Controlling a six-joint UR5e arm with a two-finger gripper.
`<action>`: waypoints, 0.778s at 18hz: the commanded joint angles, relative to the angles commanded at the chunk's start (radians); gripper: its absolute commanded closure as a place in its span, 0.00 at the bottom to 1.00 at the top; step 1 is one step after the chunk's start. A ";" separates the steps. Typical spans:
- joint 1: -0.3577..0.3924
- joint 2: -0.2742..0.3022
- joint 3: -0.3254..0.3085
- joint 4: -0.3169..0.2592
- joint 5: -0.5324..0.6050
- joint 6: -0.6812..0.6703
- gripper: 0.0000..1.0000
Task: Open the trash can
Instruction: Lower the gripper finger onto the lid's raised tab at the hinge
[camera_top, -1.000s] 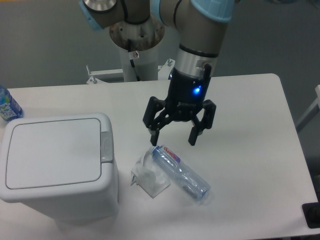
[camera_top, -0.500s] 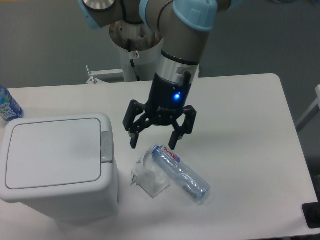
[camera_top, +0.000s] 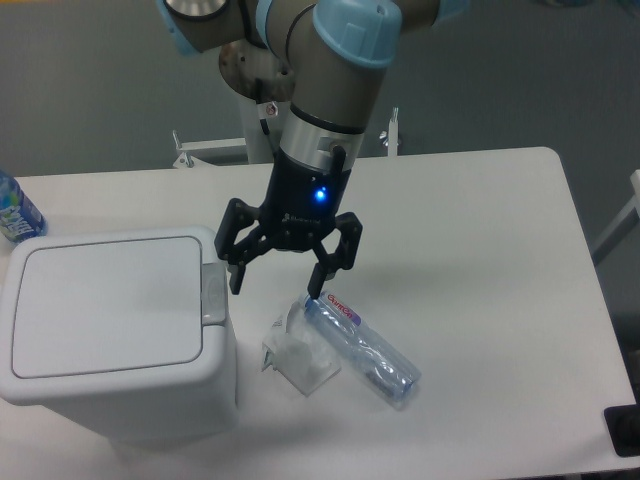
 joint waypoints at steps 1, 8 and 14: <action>-0.008 -0.002 -0.003 0.000 0.002 0.002 0.00; -0.017 -0.014 -0.005 0.003 0.002 0.002 0.00; -0.017 -0.014 -0.005 0.005 0.002 0.002 0.00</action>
